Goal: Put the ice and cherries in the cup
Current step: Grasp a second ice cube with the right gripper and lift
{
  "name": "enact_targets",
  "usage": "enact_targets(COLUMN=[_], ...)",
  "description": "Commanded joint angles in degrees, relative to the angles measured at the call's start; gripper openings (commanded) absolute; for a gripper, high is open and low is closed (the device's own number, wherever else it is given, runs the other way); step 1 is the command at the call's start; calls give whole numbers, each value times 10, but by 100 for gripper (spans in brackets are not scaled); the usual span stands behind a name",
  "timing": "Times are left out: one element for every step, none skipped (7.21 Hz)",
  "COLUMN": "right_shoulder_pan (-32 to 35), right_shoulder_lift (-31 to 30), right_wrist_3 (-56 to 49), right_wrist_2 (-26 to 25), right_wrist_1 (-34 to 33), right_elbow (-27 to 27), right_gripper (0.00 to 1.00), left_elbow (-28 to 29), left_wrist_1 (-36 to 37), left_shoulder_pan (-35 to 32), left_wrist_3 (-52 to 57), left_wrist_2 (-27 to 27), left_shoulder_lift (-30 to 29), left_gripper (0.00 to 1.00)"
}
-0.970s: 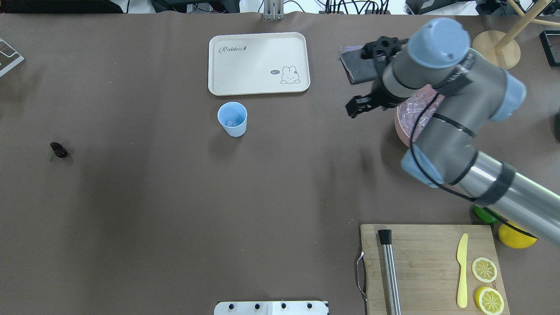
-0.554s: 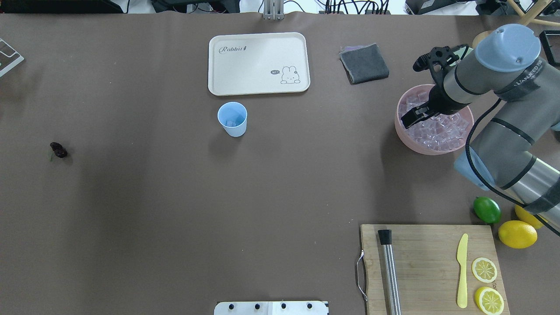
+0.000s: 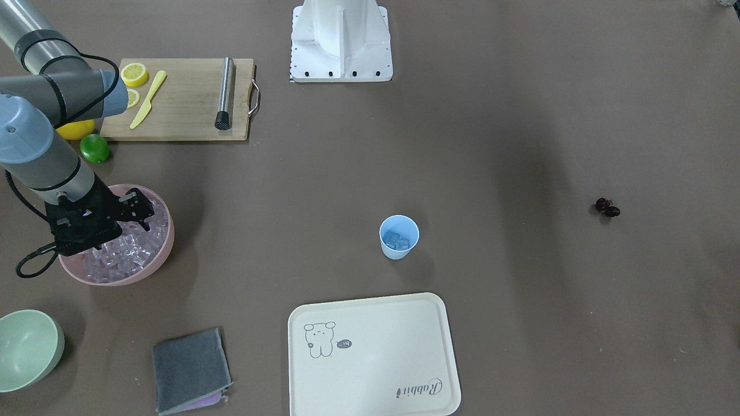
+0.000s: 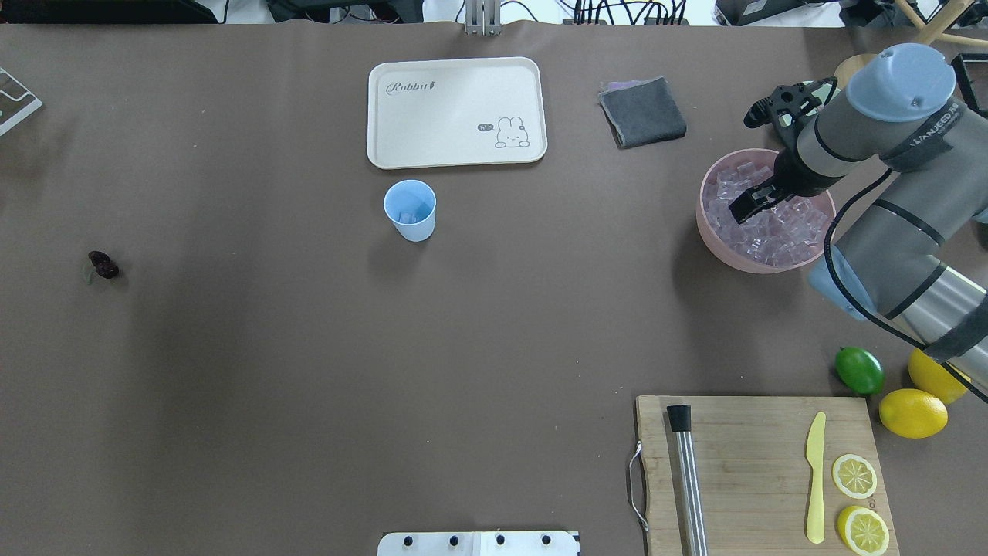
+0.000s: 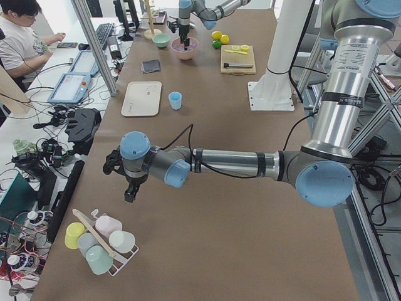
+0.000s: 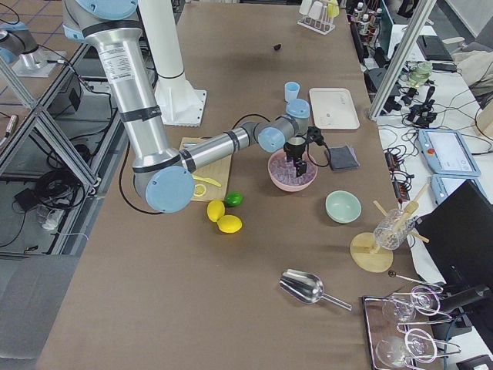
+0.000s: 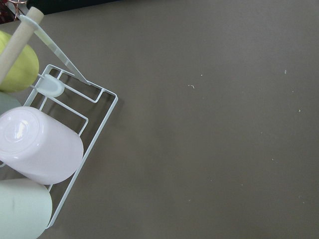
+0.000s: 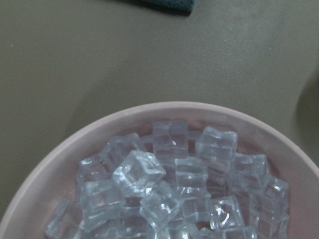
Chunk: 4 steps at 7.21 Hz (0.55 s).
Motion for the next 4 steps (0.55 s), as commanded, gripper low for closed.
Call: enact_targets(right_shoulder_pan=[-2, -7, -7, -12], right_shoulder_lift=[1, 2, 2, 2], right_wrist_3=[1, 3, 3, 6], right_wrist_2=[0, -1, -1, -1], right_wrist_1=[1, 1, 1, 1], right_elbow=[-6, -1, 1, -1], right_gripper=[88, 89, 90, 88], left_elbow=[0, 1, 1, 1], left_wrist_1=[-6, -6, -5, -6], left_shoulder_pan=[0, 0, 0, 0], left_wrist_3=[0, 0, 0, 0], left_wrist_2=[0, 0, 0, 0], left_shoulder_lift=[3, 3, 2, 2], left_gripper=[98, 98, 98, 98])
